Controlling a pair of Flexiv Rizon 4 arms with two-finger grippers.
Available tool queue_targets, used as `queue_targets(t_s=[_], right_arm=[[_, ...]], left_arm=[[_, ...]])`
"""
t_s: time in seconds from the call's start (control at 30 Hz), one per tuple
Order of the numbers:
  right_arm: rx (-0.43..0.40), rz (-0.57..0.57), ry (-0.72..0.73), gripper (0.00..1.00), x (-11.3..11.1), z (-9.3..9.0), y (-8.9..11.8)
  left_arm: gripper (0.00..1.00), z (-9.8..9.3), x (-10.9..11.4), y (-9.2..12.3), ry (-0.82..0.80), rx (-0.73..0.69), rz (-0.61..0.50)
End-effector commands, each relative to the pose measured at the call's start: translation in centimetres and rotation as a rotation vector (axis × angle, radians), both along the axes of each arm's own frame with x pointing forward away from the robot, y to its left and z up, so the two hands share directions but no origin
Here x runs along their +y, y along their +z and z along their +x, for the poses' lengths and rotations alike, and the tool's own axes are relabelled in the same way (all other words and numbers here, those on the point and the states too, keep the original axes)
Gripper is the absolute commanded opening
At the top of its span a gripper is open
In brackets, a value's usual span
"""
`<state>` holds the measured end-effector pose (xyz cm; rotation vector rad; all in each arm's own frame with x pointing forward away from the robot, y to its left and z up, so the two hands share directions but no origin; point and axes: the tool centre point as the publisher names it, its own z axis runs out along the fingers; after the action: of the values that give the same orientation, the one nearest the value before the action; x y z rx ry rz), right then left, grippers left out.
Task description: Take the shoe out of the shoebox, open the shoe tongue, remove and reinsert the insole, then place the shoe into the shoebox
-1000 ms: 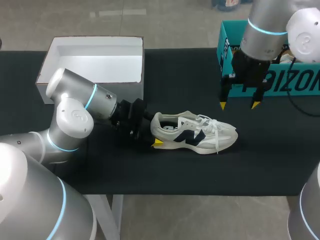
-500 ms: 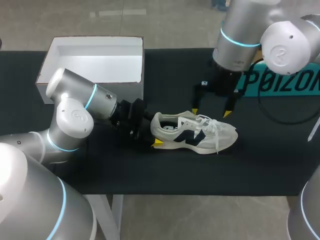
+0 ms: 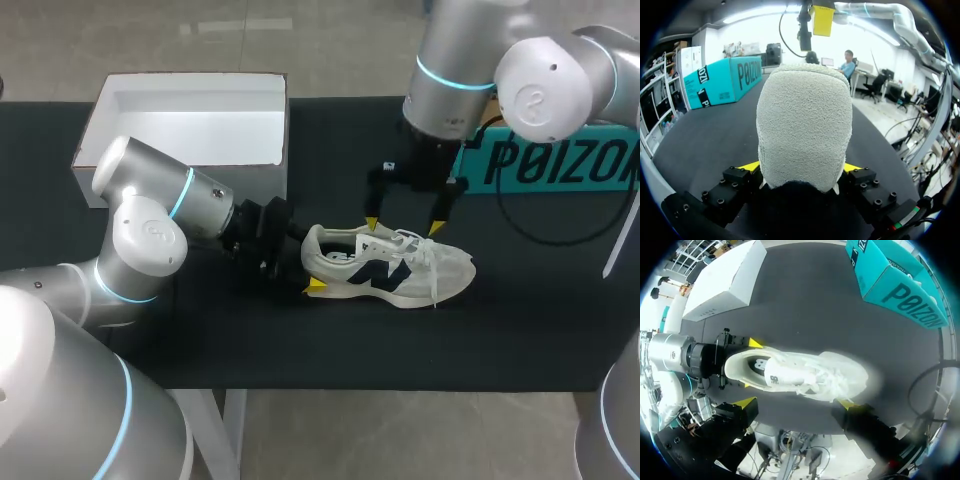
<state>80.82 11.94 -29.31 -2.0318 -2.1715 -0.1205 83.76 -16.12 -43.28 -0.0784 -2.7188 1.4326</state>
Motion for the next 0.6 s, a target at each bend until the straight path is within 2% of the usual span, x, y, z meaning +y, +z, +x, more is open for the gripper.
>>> queue_targets(t_s=[0.03,0.27,0.33,0.47,0.6], right_arm=[[0.0,0.002,0.0,1.0,0.0,0.0,-0.1],[0.0,0.002,0.0,1.0,0.0,0.0,-0.1],[-0.004,-0.026,-0.059,1.0,-0.1,-0.1,-0.7],[-0.06,-0.106,-0.149,1.0,0.3,0.1,-0.8],[-0.097,-0.136,-0.155,1.0,1.7,0.6,-1.0]], left_arm=[[0.0,0.1,-0.2,-0.3,-0.001,0.0,0.0],[0.0,0.1,-0.2,-0.3,-0.001,0.0,0.0],[0.0,0.1,-0.2,-0.3,-0.001,0.0,0.0],[0.0,0.1,-0.2,-0.3,-0.001,0.0,0.0],[0.0,0.1,-0.2,-0.3,-0.001,0.0,0.0]])
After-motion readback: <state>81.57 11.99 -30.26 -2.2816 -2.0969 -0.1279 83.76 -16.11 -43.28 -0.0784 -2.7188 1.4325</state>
